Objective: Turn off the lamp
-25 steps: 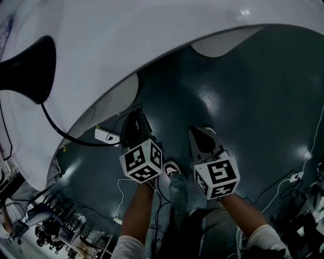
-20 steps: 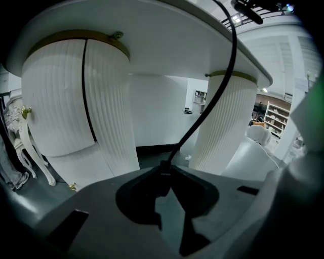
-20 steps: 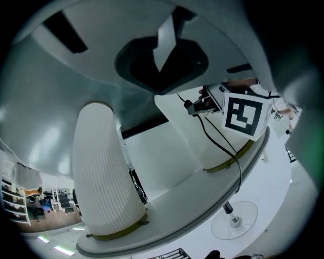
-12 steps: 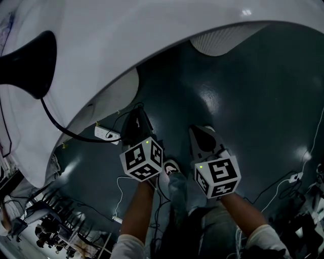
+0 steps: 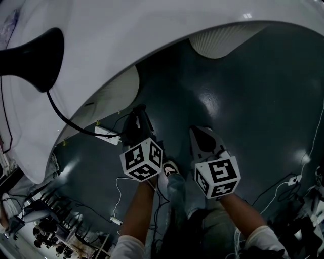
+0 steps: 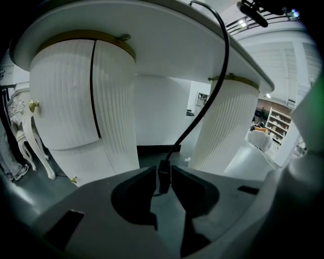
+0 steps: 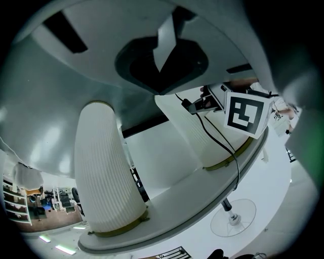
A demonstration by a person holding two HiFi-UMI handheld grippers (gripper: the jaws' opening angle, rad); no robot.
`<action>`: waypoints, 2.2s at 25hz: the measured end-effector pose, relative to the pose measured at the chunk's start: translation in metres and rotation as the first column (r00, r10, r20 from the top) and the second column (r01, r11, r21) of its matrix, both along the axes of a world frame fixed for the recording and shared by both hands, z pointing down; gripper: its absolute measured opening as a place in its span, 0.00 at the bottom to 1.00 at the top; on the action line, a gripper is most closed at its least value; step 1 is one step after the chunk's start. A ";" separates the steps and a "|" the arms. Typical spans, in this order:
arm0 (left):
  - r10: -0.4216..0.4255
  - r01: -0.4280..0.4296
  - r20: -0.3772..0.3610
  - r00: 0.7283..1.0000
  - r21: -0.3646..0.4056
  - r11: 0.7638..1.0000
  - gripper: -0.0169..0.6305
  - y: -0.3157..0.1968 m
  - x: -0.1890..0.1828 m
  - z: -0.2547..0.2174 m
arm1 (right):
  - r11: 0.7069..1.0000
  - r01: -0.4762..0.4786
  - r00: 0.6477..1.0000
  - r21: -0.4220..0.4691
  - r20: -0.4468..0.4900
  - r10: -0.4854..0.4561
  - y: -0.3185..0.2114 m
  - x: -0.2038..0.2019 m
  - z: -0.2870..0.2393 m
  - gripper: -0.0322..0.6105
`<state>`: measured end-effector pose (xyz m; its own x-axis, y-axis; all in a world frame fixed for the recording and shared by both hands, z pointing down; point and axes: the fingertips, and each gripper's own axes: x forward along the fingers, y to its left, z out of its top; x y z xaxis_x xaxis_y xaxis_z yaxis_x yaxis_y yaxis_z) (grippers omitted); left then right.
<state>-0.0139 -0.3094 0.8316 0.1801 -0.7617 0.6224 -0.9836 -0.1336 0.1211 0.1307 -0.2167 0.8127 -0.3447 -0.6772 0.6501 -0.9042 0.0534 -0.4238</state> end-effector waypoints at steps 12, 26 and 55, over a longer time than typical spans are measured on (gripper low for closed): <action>-0.081 0.081 -0.009 0.997 0.007 0.997 0.15 0.019 -0.006 -0.017 | 1.000 0.019 1.000 0.012 0.006 -0.019 0.008 -0.001 -0.010 0.05; -0.096 0.097 -0.088 0.991 0.010 0.995 0.04 0.057 0.000 -0.091 | 0.994 0.026 1.000 0.105 0.001 -0.027 -0.006 -0.010 -0.081 0.05; 0.132 -0.084 -0.173 0.976 0.262 0.962 0.04 0.136 -0.019 -0.366 | 0.955 -0.018 0.998 0.296 -0.060 0.037 0.039 -0.050 -0.346 0.05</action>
